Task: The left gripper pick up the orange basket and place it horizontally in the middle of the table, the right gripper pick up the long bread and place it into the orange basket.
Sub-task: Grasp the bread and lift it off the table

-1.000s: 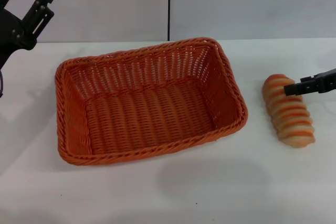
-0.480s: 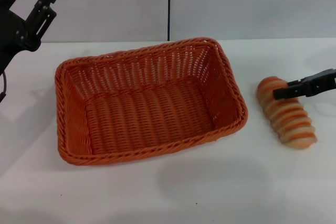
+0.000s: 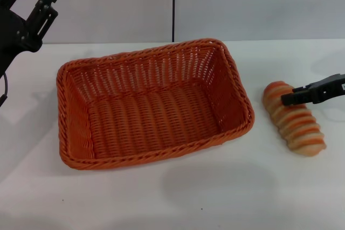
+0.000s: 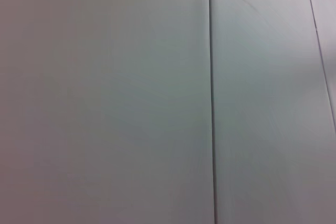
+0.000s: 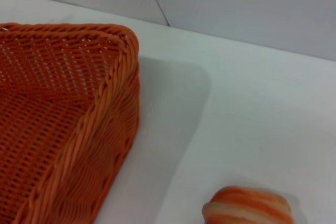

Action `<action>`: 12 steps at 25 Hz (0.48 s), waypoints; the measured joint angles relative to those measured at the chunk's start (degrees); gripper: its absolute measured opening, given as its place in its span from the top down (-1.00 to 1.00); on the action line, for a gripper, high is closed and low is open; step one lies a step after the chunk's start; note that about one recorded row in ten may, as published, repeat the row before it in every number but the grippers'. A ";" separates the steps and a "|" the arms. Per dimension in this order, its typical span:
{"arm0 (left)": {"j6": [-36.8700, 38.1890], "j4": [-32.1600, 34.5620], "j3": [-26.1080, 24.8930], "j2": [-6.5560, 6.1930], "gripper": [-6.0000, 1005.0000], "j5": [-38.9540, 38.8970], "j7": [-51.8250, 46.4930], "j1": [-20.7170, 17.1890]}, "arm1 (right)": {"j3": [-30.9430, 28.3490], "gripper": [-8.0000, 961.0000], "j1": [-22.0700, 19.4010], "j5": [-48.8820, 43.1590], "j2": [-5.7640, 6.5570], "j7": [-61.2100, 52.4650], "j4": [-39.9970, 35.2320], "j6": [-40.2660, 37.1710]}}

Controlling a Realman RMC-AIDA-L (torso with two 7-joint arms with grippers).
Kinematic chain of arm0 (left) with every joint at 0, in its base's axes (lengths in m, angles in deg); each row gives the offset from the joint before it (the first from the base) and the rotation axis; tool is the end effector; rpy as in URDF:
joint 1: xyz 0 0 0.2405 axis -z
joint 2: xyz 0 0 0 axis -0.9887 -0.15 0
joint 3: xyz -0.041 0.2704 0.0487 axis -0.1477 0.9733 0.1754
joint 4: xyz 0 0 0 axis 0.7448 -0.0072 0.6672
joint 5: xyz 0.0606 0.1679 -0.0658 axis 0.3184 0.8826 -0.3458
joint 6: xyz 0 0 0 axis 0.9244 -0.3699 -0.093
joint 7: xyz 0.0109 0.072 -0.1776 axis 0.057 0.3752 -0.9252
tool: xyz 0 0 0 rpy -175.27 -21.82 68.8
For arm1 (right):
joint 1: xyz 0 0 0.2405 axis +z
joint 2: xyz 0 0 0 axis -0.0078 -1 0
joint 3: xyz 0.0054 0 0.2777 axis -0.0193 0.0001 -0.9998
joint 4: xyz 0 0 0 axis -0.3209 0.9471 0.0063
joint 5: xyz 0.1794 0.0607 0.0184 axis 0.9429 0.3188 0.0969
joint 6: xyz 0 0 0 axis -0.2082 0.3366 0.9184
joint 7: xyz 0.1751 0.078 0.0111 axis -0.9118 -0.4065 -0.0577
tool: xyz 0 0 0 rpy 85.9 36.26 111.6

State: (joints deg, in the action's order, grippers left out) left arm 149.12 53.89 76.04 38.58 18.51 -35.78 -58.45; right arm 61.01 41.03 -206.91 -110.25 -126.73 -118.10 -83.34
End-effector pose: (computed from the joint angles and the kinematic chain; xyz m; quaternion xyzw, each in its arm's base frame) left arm -0.2492 0.3238 0.0300 -0.7375 -0.0899 -0.5190 0.4226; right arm 0.3050 0.3919 -0.0252 -0.8931 0.4218 0.0077 0.1562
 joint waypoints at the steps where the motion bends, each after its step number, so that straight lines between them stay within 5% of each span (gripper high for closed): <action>1: -0.06 0.00 0.09 0.00 -0.15 0.00 0.00 0.08 | 0.00 0.04 -0.10 0.02 0.00 0.00 -0.26 -0.13; 12: -0.17 0.04 -0.20 0.00 -0.15 0.00 0.00 0.16 | -1.57 0.19 -4.99 8.44 -0.27 -0.06 -8.84 -2.01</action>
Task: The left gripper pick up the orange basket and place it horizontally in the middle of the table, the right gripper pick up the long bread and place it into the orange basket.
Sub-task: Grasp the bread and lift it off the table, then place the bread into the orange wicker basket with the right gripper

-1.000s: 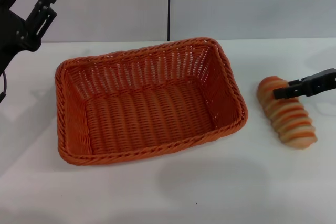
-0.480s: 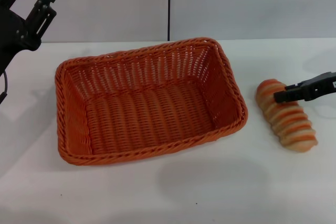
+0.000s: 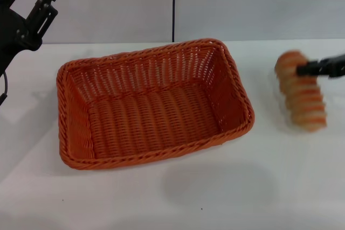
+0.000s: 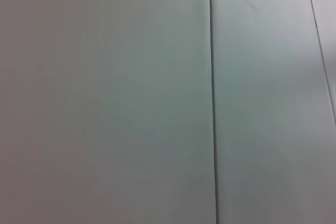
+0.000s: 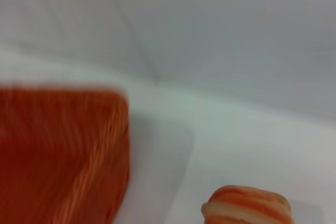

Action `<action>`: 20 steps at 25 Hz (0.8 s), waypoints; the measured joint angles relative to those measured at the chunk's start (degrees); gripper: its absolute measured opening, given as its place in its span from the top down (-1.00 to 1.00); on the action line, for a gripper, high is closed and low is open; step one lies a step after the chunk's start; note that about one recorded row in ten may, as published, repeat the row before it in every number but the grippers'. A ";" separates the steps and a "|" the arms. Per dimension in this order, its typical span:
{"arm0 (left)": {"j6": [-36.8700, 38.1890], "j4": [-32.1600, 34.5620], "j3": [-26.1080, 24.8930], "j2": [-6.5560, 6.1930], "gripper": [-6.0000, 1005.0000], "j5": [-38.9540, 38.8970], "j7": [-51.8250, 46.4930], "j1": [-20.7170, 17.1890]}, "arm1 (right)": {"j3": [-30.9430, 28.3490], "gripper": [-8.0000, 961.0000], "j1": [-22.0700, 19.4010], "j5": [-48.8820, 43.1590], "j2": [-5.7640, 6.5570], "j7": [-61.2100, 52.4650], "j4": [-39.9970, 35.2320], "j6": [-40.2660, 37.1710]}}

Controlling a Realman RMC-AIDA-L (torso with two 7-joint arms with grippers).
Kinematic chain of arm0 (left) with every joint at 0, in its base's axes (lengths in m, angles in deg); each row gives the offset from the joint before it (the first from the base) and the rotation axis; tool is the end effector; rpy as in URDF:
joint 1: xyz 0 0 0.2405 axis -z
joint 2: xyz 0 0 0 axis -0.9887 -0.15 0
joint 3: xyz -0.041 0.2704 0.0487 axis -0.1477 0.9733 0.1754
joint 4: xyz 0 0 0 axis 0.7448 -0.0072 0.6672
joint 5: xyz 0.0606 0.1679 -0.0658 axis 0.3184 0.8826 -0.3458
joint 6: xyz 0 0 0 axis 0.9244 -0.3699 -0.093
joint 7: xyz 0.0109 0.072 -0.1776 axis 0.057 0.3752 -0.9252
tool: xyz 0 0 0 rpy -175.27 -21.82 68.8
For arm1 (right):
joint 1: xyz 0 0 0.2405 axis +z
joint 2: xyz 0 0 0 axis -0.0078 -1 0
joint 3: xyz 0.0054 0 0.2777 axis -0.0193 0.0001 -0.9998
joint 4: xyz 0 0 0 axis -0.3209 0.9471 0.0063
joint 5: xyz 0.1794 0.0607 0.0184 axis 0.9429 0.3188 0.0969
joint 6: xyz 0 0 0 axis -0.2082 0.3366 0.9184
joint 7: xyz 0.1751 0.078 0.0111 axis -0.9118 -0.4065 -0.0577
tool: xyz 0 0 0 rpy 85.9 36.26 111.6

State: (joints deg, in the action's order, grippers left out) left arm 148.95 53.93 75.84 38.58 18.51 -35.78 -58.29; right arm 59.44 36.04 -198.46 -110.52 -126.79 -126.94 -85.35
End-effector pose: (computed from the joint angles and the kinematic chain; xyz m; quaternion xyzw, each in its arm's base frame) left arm -0.2489 0.3250 0.0305 -0.7369 -0.0896 -0.5188 0.4240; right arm 0.2987 0.3977 0.0068 -0.8820 0.4166 0.0846 0.2034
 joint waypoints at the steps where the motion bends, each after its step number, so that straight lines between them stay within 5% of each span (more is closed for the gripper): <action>1: -0.02 0.00 -0.03 0.00 -0.15 0.00 0.00 -0.03 | -0.33 0.21 -1.14 2.61 0.01 0.05 -1.72 -0.27; 7: 0.01 -0.07 -0.04 0.00 -0.15 0.00 0.00 -0.05 | -0.76 0.30 -7.67 23.34 -0.31 5.28 -10.00 -0.36; 11: 0.09 -0.08 -0.05 0.00 -0.15 -0.14 0.00 0.17 | -0.76 0.38 -9.27 39.27 -1.75 14.01 -10.69 -0.89; 20: 0.31 -0.09 -0.05 0.00 -0.15 -0.25 -0.03 0.13 | 3.60 0.52 -2.81 46.59 -6.87 31.80 -4.71 -2.50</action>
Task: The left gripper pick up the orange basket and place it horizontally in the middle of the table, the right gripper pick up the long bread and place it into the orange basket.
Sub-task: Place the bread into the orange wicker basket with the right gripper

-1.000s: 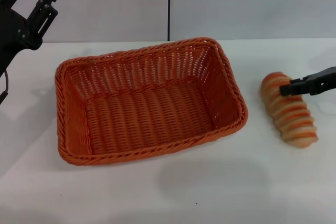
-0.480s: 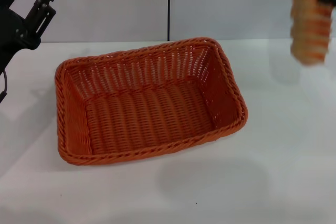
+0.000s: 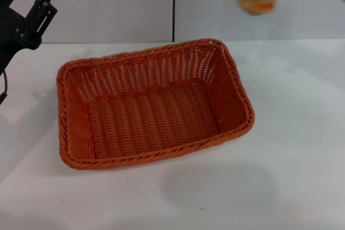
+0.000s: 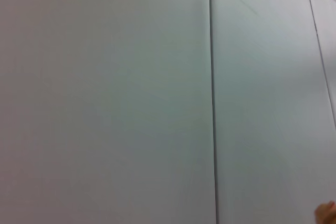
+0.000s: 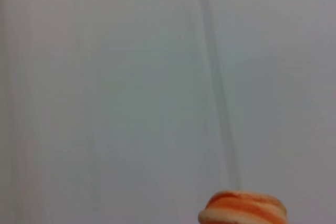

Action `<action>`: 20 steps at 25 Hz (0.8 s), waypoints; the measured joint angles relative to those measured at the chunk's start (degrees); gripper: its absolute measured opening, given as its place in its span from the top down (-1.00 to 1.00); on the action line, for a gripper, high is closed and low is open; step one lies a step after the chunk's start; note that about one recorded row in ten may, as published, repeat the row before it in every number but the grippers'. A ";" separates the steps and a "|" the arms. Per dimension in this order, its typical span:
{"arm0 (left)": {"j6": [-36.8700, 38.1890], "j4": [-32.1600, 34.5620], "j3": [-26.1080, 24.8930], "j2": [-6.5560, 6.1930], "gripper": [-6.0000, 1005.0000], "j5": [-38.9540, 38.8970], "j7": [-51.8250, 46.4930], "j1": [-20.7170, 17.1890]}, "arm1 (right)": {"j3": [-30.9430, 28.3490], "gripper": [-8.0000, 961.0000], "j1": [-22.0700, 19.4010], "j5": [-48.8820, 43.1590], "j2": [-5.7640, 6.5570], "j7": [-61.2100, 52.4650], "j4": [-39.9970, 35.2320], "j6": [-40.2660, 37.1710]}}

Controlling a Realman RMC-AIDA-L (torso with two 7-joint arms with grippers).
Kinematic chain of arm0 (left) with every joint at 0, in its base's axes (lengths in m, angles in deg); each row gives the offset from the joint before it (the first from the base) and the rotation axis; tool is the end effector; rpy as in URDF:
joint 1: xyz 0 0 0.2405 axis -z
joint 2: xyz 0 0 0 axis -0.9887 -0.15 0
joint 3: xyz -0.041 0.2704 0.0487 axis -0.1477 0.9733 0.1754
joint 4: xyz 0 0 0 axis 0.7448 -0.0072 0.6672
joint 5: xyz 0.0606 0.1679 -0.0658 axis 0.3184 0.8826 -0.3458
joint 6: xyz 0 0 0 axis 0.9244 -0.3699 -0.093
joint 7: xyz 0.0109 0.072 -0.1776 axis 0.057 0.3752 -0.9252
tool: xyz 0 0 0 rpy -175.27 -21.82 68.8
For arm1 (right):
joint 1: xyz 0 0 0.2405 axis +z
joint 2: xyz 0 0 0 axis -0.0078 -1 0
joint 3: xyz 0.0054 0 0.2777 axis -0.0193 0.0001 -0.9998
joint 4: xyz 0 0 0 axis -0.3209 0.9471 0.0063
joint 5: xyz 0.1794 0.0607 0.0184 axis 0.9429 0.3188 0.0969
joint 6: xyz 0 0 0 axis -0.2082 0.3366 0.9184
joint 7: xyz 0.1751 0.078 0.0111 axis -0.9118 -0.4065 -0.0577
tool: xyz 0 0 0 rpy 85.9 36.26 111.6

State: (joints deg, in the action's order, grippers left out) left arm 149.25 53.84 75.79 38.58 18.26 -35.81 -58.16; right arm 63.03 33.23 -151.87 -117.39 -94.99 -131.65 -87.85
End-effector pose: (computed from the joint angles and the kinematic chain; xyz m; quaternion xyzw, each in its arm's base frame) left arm -0.2478 0.3252 0.0316 -0.7349 -0.0880 -0.5219 0.4240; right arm 0.1610 0.4088 0.0393 -0.8598 0.1275 0.4191 0.2625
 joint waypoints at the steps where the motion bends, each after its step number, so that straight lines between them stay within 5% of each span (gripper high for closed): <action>1: 0.02 -0.03 0.00 0.00 -0.15 -0.02 0.00 -0.08 | 0.81 0.53 1.16 0.13 -0.10 1.10 1.71 0.07; 11: 0.12 -0.79 0.00 0.00 -0.15 -0.02 0.01 -0.32 | 15.10 0.67 10.31 0.41 -0.25 4.93 13.14 0.81; 20: -0.25 -0.78 0.01 0.00 -0.15 -0.01 0.03 -0.02 | 19.19 0.07 9.70 0.02 -0.30 3.71 13.59 1.48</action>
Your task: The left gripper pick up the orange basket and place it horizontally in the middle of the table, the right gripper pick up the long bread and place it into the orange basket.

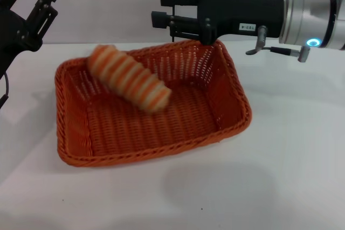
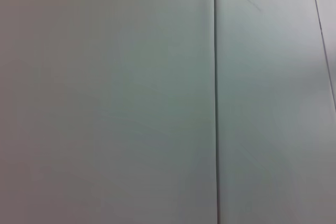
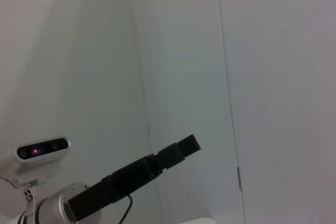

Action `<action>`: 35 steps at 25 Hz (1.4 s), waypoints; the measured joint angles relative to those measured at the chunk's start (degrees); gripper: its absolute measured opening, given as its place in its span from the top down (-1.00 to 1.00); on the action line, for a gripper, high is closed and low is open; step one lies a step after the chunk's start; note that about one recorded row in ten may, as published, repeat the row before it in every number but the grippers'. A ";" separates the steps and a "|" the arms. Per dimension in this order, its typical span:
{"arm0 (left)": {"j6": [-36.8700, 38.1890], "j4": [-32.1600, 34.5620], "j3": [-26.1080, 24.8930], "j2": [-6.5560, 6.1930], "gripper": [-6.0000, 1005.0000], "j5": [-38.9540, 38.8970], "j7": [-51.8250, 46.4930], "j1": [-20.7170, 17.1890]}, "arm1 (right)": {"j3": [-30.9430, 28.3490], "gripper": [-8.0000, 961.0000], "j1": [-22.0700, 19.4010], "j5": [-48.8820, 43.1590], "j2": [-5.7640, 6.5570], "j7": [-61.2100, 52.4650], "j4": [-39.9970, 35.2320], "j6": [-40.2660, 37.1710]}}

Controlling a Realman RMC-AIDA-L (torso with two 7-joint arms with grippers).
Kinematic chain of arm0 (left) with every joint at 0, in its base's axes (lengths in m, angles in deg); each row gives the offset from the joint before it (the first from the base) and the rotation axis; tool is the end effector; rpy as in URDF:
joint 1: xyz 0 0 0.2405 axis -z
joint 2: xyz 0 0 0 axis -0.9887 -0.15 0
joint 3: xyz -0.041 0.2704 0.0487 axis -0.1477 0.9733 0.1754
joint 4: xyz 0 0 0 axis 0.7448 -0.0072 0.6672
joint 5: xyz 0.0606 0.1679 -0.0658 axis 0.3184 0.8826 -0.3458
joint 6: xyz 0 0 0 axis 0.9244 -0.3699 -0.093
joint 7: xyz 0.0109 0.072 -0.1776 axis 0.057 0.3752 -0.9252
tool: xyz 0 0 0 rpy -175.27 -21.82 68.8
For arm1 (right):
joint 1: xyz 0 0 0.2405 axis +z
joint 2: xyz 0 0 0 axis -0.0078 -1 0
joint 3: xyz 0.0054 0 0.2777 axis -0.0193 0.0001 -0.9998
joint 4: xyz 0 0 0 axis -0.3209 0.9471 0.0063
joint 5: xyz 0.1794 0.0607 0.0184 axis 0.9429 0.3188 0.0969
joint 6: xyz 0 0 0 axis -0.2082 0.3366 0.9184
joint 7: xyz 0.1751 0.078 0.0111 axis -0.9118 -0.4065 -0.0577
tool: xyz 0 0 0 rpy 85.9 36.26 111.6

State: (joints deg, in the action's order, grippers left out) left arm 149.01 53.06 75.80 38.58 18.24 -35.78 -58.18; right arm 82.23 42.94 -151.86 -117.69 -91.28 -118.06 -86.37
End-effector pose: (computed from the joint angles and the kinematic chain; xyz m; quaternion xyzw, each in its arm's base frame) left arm -0.2493 0.3248 0.0293 -0.7341 -0.0957 -0.5221 0.4235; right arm 0.1118 0.3876 -0.0684 -0.9284 0.0979 0.3483 0.0852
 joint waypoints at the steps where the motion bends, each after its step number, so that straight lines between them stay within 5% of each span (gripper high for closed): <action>1: -0.01 0.00 0.00 0.00 -0.15 0.00 0.00 0.08 | -0.16 -0.02 -0.35 0.00 0.01 -0.09 0.00 -0.04; 6: -0.04 0.00 0.00 0.00 -0.15 -0.04 0.00 0.24 | -2.95 -0.08 -4.74 2.13 -0.02 0.00 -1.69 -0.98; 15: 0.34 -0.21 -0.18 0.00 -0.15 -1.49 0.00 -0.23 | -13.39 -0.08 -21.30 20.71 0.11 10.21 -0.61 -8.19; 18: -0.29 -1.43 -0.70 -0.01 -0.15 -4.33 0.52 -0.52 | -21.25 -0.08 -25.72 25.07 0.24 13.52 1.97 -10.29; 19: -0.33 -1.79 -0.99 -0.02 -0.15 -4.81 0.83 -0.55 | -28.33 -0.08 -28.20 26.72 0.35 15.26 3.64 -11.88; 20: -0.32 -2.44 -1.56 -0.03 -0.15 -5.41 1.27 -0.59 | -28.33 -0.08 -28.20 26.72 0.35 15.26 3.64 -11.88; 22: 0.06 -4.57 -4.66 0.00 -0.15 -7.45 2.72 -0.83 | -40.80 -0.08 -30.34 27.24 0.33 18.85 6.78 -14.98; 23: 0.06 -4.57 -4.66 0.00 -0.15 -7.45 2.72 -0.83 | -40.80 -0.08 -30.34 27.24 0.33 18.85 6.78 -14.98; 24: 0.24 -5.57 -6.24 0.05 -0.15 -8.07 3.38 -0.91 | -48.93 -0.08 -31.30 27.29 0.22 22.61 9.83 -16.96; 26: 0.43 -7.27 -8.68 0.07 -0.15 -8.60 4.98 -0.95 | -52.05 -0.08 -31.68 27.31 0.21 24.38 11.16 -17.69; 27: 0.50 -8.23 -9.97 0.08 -0.15 -8.78 6.03 -0.95 | -58.91 -0.08 -32.34 27.33 0.11 28.23 14.45 -18.76; 32: 0.62 -12.86 -17.03 0.15 -0.15 -9.05 14.72 -1.04 | -72.04 -0.08 -32.73 27.38 0.05 36.24 22.17 -19.10; 35: 0.63 -13.92 -17.78 0.22 -0.15 -9.09 21.83 -1.05 | -73.42 -0.08 -32.46 27.40 0.04 38.12 22.85 -18.45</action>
State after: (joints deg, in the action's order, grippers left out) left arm 149.63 39.14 58.02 38.80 9.16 -13.94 -59.23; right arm 8.81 10.47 -124.46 -117.65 -53.16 -95.21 -104.82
